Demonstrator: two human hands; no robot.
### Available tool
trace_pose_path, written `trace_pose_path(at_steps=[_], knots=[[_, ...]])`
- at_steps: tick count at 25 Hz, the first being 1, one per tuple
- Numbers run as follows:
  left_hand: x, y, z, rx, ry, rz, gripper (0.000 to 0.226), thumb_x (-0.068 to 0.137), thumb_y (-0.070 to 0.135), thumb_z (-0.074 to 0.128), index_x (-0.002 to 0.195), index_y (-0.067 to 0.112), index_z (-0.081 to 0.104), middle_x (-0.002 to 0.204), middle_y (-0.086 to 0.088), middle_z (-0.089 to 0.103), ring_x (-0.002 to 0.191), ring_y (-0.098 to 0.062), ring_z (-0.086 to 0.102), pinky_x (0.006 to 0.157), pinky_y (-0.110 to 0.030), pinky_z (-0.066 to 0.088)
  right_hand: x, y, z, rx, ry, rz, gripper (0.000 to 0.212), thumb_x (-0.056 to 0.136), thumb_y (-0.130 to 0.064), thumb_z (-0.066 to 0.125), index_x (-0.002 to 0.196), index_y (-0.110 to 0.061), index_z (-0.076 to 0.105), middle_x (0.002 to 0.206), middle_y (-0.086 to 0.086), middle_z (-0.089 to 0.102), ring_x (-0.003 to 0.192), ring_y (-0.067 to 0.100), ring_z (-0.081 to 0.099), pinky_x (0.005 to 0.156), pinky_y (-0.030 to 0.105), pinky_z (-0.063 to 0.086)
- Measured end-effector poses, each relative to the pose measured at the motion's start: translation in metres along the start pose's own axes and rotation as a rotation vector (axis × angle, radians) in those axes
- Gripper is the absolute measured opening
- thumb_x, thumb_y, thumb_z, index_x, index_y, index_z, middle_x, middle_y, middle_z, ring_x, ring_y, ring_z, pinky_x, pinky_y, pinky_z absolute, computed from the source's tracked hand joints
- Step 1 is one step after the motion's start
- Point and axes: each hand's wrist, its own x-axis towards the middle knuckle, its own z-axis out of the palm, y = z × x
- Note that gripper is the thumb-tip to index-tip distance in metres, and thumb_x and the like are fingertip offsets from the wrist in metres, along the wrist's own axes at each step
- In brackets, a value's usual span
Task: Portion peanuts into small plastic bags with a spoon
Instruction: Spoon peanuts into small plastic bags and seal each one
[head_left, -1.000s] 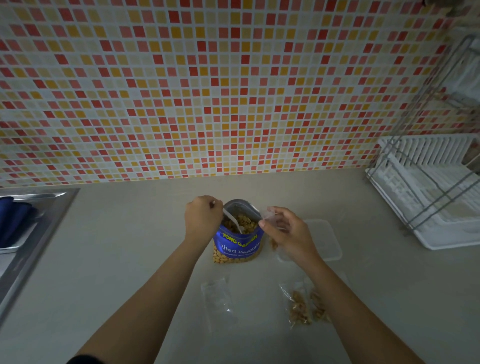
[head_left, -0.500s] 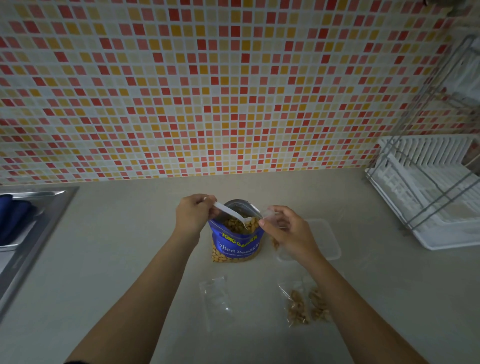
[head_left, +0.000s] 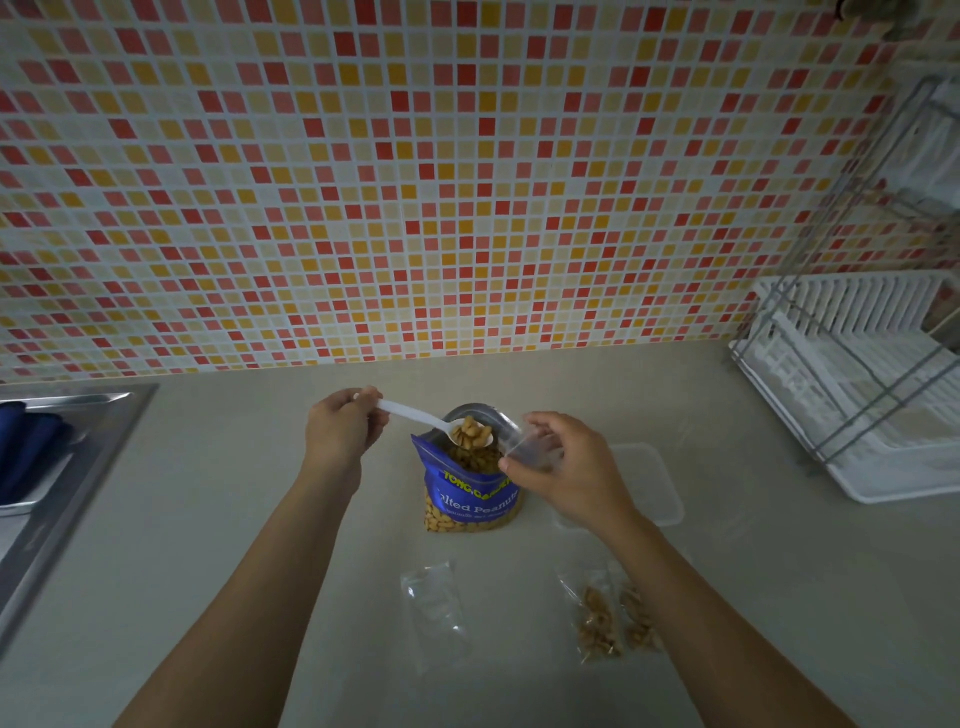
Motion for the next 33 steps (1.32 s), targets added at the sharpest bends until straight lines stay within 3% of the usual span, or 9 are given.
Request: trace_pose_path(at_steps=[2, 7, 11, 14, 17, 21, 26, 30, 33], knots=[[0.0, 0.012, -0.001, -0.022, 0.002, 0.02, 0.021, 0.092, 0.017, 0.051, 0.101, 0.003, 0.064, 0.079, -0.006, 0.057, 0.074, -0.015, 0.055, 0.07, -0.024, 0.05, 0.003, -0.003, 0.004, -0.052, 0.005, -0.026, 0.055, 0.062, -0.038, 0.081, 0.109, -0.018, 0.061, 0.096, -0.005, 0.063, 0.086, 0.01, 0.06, 0.073, 0.023, 0.051], [-0.013, 0.029, 0.003, 0.02, -0.03, 0.121, 0.023, 0.093, 0.019, 0.051, 0.103, 0.003, 0.064, 0.077, -0.004, 0.059, 0.072, -0.014, 0.056, 0.07, -0.023, 0.051, 0.008, -0.016, 0.017, -0.06, 0.038, -0.052, 0.05, 0.062, -0.037, 0.08, 0.105, -0.019, 0.062, 0.092, -0.008, 0.061, 0.082, 0.007, 0.057, 0.068, 0.014, 0.045], [-0.039, 0.038, 0.012, 0.282, -0.081, 0.454, 0.018, 0.092, 0.022, 0.052, 0.092, 0.011, 0.065, 0.07, 0.0, 0.064, 0.069, -0.016, 0.061, 0.073, -0.031, 0.054, 0.008, -0.02, 0.025, -0.054, 0.081, -0.05, 0.047, 0.064, -0.037, 0.078, 0.104, -0.018, 0.063, 0.092, -0.006, 0.065, 0.08, 0.007, 0.057, 0.068, 0.011, 0.042], [-0.058, 0.047, 0.012, 0.48, -0.259, 0.712, 0.017, 0.092, 0.024, 0.052, 0.09, 0.015, 0.066, 0.07, -0.001, 0.067, 0.071, -0.018, 0.065, 0.073, -0.035, 0.055, 0.009, -0.022, 0.028, -0.024, 0.121, -0.053, 0.047, 0.064, -0.036, 0.079, 0.105, -0.019, 0.063, 0.095, -0.003, 0.066, 0.08, 0.009, 0.058, 0.072, 0.019, 0.047], [-0.068, 0.06, 0.009, 0.613, -0.427, 0.802, 0.017, 0.091, 0.023, 0.054, 0.093, 0.016, 0.068, 0.076, -0.003, 0.07, 0.073, -0.015, 0.066, 0.073, -0.034, 0.056, 0.01, -0.025, 0.027, 0.018, 0.143, -0.026, 0.047, 0.065, -0.037, 0.079, 0.106, -0.021, 0.063, 0.097, -0.006, 0.065, 0.08, 0.011, 0.06, 0.072, 0.024, 0.051], [-0.07, 0.08, -0.004, 0.615, -0.361, 0.891, 0.018, 0.09, 0.026, 0.055, 0.094, 0.017, 0.069, 0.077, -0.002, 0.068, 0.074, -0.02, 0.064, 0.07, -0.039, 0.053, 0.008, -0.026, 0.022, 0.124, 0.141, 0.001, 0.045, 0.063, -0.033, 0.083, 0.101, -0.021, 0.064, 0.089, -0.013, 0.065, 0.076, 0.007, 0.062, 0.068, 0.02, 0.053], [-0.044, 0.079, -0.01, 0.242, -0.142, 0.692, 0.014, 0.091, 0.023, 0.055, 0.091, 0.017, 0.067, 0.073, 0.003, 0.066, 0.067, -0.01, 0.062, 0.071, -0.033, 0.053, 0.003, -0.015, 0.01, 0.382, 0.14, 0.154, 0.028, 0.062, -0.028, 0.084, 0.074, -0.021, 0.06, 0.07, -0.003, 0.068, 0.061, 0.012, 0.065, 0.055, 0.03, 0.055], [-0.028, 0.019, 0.005, 0.599, -0.191, 0.532, 0.022, 0.091, 0.021, 0.054, 0.096, 0.004, 0.068, 0.072, -0.005, 0.066, 0.064, -0.015, 0.061, 0.071, -0.031, 0.053, -0.002, -0.018, -0.001, 0.426, 0.173, 0.156, 0.028, 0.066, -0.022, 0.082, 0.065, -0.014, 0.055, 0.061, 0.0, 0.062, 0.046, 0.003, 0.055, 0.047, 0.015, 0.044], [-0.029, -0.006, 0.007, 0.792, -0.118, 0.496, 0.035, 0.089, 0.027, 0.057, 0.117, 0.006, 0.059, 0.102, -0.012, 0.065, 0.08, -0.017, 0.059, 0.074, -0.028, 0.047, -0.006, -0.02, -0.011, 0.415, 0.17, 0.144, 0.028, 0.066, -0.024, 0.082, 0.064, -0.016, 0.055, 0.061, 0.001, 0.062, 0.044, 0.0, 0.052, 0.046, 0.012, 0.041]])
